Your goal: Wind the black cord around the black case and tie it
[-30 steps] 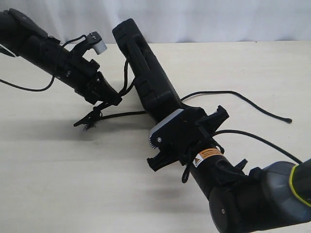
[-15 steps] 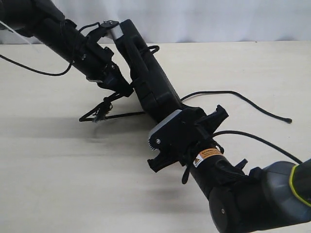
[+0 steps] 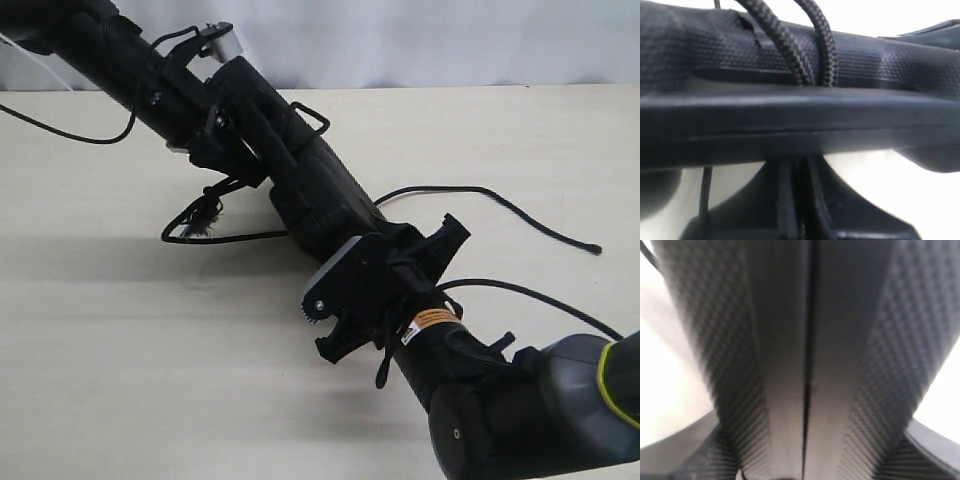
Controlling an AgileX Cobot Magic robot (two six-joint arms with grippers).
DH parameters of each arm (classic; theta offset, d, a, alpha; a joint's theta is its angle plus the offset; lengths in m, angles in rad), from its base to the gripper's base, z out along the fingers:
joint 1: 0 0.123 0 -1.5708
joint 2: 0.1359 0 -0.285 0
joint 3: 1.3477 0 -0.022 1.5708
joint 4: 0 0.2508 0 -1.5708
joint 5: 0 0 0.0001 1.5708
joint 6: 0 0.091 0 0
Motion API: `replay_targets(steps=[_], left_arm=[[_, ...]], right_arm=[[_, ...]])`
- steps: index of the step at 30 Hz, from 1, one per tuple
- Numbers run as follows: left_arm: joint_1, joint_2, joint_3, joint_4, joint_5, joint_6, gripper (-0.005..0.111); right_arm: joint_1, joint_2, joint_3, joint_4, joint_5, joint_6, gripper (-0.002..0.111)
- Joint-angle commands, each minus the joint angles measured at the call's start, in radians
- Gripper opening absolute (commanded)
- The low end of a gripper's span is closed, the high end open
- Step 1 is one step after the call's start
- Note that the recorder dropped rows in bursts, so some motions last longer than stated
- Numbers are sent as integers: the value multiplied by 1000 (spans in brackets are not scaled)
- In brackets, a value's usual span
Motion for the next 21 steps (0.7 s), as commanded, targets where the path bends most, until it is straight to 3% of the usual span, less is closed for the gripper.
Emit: replay_targets(steps=[1, 3, 7, 13, 21], left_arm=[[2, -3, -4, -16, 9, 19, 0], [2, -3, -4, -13, 6, 34, 0], [12, -3, -4, -15, -33, 38, 0], [17, -3, -4, -74, -60, 38, 0], [17, -3, -4, -140, -33, 73, 0]], right_arm=[[-5, 4, 4, 86, 53, -16, 43], [-5, 4, 4, 143, 69, -31, 58], [1, -71, 4, 236, 167, -90, 70], [1, -272, 4, 229, 490, -90, 71], [1, -316, 4, 283, 457, -120, 71]])
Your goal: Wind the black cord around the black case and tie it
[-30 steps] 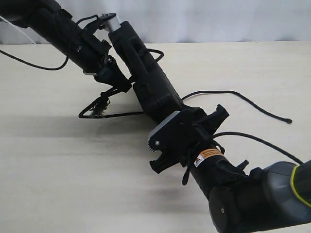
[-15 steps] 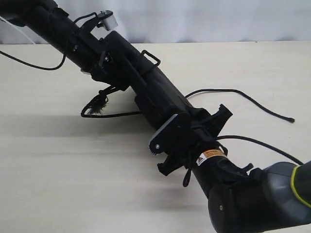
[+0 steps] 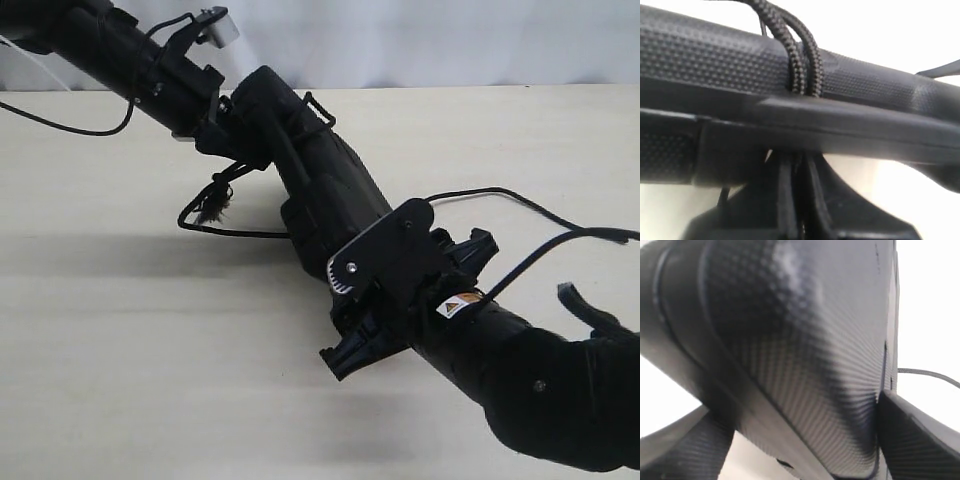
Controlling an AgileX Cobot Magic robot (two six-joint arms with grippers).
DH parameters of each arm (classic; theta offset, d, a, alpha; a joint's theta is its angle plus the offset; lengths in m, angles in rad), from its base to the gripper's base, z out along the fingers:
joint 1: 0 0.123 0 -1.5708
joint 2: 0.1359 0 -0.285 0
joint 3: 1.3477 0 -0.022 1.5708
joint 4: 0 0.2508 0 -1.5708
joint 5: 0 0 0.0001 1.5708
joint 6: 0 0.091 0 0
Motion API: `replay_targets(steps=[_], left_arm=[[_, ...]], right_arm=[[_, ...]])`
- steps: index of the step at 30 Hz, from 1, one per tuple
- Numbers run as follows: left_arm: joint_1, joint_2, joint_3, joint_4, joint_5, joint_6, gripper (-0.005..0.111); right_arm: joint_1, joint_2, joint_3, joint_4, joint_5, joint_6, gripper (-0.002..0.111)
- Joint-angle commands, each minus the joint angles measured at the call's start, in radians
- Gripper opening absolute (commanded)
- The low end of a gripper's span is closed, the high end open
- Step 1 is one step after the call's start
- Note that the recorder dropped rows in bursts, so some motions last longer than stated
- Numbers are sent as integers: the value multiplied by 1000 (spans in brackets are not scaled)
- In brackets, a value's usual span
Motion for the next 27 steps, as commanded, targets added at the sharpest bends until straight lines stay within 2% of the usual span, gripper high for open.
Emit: replay_targets(steps=[1, 12, 14, 19, 21, 27], left_arm=[[5, -3, -4, -67, 24, 52, 0], [5, -3, -4, -100, 34, 70, 0], [5, -3, -4, -100, 34, 70, 0], [5, -3, -4, -100, 34, 70, 0], [5, -3, -4, -100, 34, 70, 0], [5, -3, -4, -100, 34, 70, 0]], right_arm=[[0, -12, 4, 8, 11, -14, 71], [0, -10, 4, 8, 23, -8, 71], [0, -10, 4, -5, 25, -28, 77], [0, -12, 4, -5, 39, -48, 102], [0, -28, 4, 6, 62, -48, 108], [0, -190, 4, 10, 161, -86, 108]])
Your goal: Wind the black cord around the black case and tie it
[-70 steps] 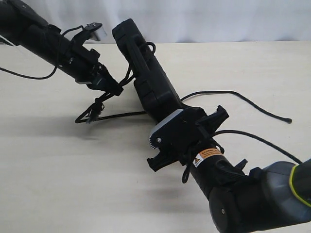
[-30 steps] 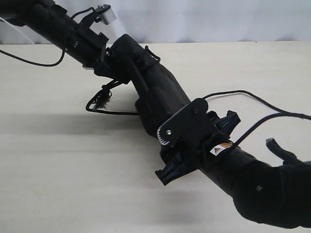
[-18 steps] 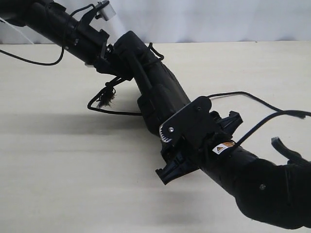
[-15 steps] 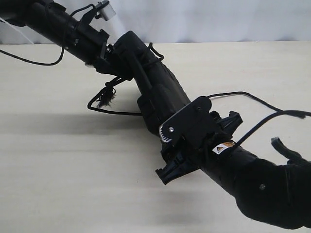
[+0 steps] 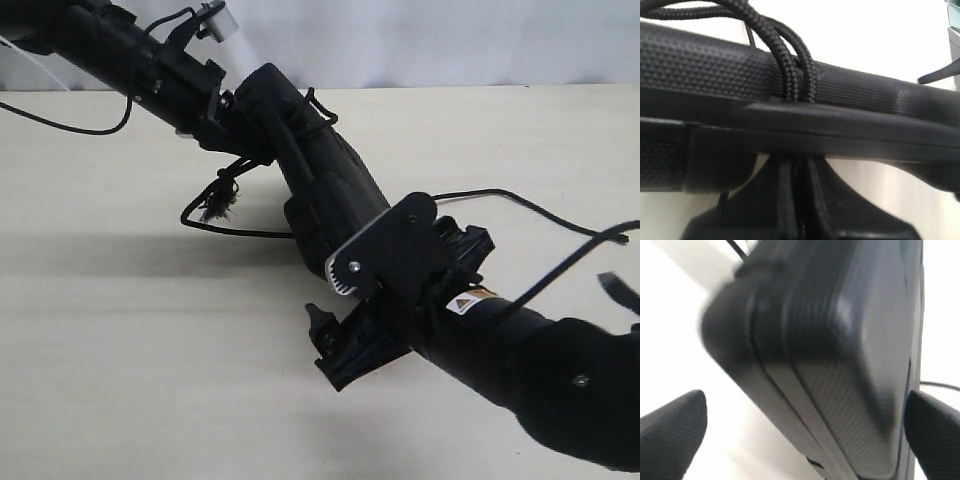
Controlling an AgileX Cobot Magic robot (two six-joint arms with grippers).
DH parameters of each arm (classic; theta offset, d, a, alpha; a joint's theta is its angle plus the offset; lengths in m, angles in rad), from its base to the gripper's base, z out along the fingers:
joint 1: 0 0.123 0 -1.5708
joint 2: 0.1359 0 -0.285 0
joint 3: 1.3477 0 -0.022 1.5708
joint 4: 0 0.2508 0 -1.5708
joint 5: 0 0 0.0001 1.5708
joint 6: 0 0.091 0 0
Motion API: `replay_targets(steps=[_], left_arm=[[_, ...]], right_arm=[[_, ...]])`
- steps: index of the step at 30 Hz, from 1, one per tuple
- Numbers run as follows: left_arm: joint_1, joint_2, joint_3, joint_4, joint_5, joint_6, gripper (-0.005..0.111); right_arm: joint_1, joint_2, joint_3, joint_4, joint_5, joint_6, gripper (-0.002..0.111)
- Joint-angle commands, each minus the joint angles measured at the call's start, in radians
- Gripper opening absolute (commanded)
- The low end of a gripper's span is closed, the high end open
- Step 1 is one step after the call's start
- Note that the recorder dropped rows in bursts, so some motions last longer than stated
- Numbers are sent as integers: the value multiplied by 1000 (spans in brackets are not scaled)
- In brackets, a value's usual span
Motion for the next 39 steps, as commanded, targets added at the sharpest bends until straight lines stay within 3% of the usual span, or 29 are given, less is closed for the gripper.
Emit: replay_targets(steps=[1, 9, 11, 13, 15, 18, 20, 22, 24, 28, 31, 35, 39], left_arm=[[4, -3, -4, -50, 13, 6, 0], [4, -3, -4, -50, 13, 6, 0], [4, -3, -4, -50, 13, 6, 0], [4, -3, -4, -50, 13, 6, 0], [4, -3, -4, -49, 13, 6, 0], [4, -3, -4, -31, 13, 6, 0], [4, -3, -4, -27, 11, 6, 0], [4, -3, -4, -27, 7, 6, 0], [4, -3, -4, -27, 7, 6, 0], [4, -3, -4, -27, 7, 6, 0], [4, -3, -4, -27, 7, 6, 0], [4, -3, -4, -27, 7, 6, 0], [4, -3, -4, -27, 7, 6, 0]], right_arm=[[0, -119, 2, 3, 61, -45, 108], [-8, -327, -5, 148, 107, -153, 108], [-80, -347, -62, 238, 178, -208, 108], [-230, -315, -149, 322, 405, -288, 108], [-460, -209, -274, 300, 702, -223, 108], [-640, -86, -401, 228, 905, -117, 108], [-792, 71, -534, 151, 1118, -14, 108], [-872, 238, -669, 153, 1372, 26, 108], [-894, 398, -807, 181, 1524, 47, 108], [-894, 565, -939, 186, 1567, 86, 108], [-894, 658, -1024, 217, 1619, 95, 100], [-894, 746, -1096, 274, 1646, 99, 87], [-871, 789, -1102, 312, 1646, 99, 87]])
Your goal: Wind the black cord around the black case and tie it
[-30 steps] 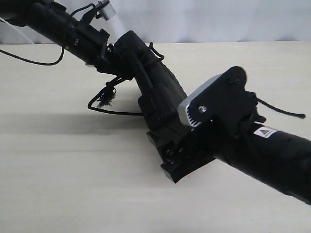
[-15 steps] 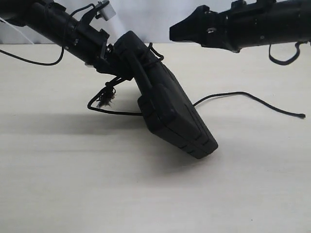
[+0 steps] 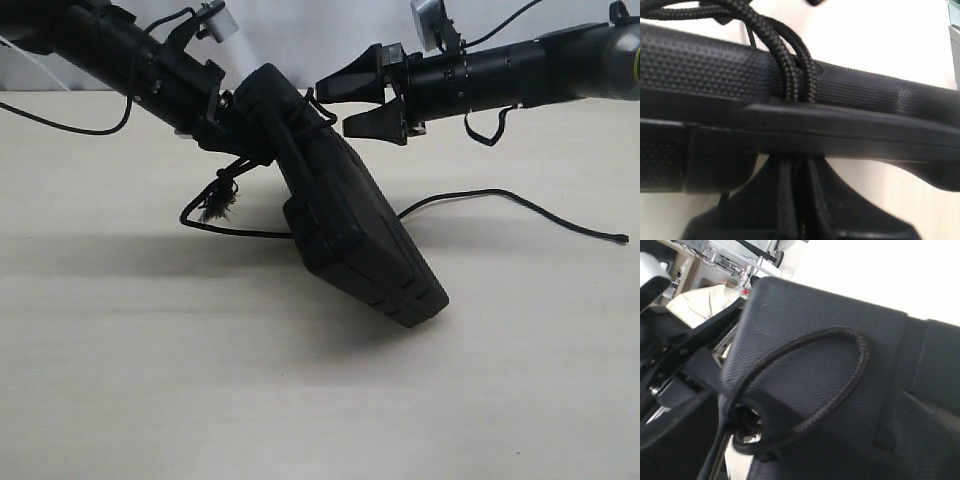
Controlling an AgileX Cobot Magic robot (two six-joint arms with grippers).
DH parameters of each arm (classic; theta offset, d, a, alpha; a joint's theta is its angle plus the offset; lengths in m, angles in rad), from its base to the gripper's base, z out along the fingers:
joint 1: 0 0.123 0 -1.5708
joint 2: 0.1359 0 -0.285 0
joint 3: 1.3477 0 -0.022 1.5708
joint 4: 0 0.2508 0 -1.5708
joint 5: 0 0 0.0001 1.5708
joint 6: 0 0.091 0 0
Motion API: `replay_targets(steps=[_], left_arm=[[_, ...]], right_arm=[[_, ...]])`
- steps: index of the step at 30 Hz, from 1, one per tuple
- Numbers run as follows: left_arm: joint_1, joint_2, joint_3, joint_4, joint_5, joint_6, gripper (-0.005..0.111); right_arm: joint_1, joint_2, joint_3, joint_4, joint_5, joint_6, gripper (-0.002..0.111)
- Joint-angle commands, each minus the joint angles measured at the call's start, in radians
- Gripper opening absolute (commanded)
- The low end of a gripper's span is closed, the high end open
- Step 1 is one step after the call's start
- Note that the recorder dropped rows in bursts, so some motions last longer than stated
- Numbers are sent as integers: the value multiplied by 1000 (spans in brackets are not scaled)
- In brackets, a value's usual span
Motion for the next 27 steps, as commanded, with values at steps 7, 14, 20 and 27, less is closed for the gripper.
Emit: replay_targets(steps=[7, 14, 20, 27], left_arm=[[4, -3, -4, -30, 7, 2, 0], [4, -3, -4, -30, 7, 2, 0], [4, -3, -4, -30, -40, 2, 9], [4, -49, -31, 193, -52, -49, 53]], right_arm=[[15, 41, -12, 58, 20, 2, 55], [25, 42, -12, 85, 20, 2, 9], [23, 15, -12, 92, 20, 4, 4], [23, -59, -12, 69, 20, 4, 4]])
